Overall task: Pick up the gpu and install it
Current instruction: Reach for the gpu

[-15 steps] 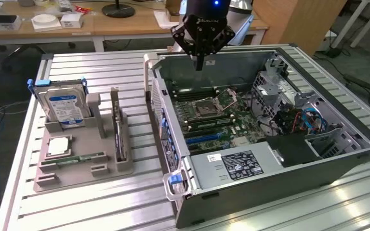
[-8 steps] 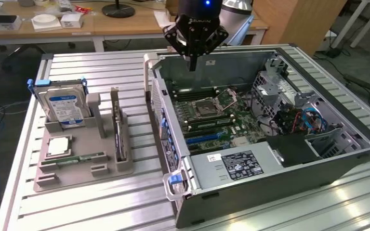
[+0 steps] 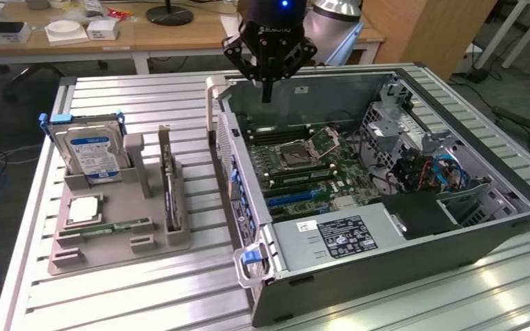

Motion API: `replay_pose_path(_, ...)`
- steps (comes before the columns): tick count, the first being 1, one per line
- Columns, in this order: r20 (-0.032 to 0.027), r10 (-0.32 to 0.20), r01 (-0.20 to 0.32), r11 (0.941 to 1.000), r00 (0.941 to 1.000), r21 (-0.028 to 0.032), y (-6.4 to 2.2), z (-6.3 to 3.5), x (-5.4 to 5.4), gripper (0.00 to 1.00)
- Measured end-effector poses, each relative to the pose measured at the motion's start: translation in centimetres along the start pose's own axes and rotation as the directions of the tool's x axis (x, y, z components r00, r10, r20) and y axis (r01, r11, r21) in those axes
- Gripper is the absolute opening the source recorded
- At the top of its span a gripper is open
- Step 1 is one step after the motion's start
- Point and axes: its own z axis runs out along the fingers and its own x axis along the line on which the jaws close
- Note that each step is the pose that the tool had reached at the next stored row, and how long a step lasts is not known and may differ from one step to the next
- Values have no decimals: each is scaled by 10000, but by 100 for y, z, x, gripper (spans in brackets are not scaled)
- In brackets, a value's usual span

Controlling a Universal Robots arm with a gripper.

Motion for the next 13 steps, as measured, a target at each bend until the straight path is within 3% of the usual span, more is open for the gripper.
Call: replay_pose_path(13, 0, -1, 1, 10000, 10000, 0, -17, -5, 219, 10)
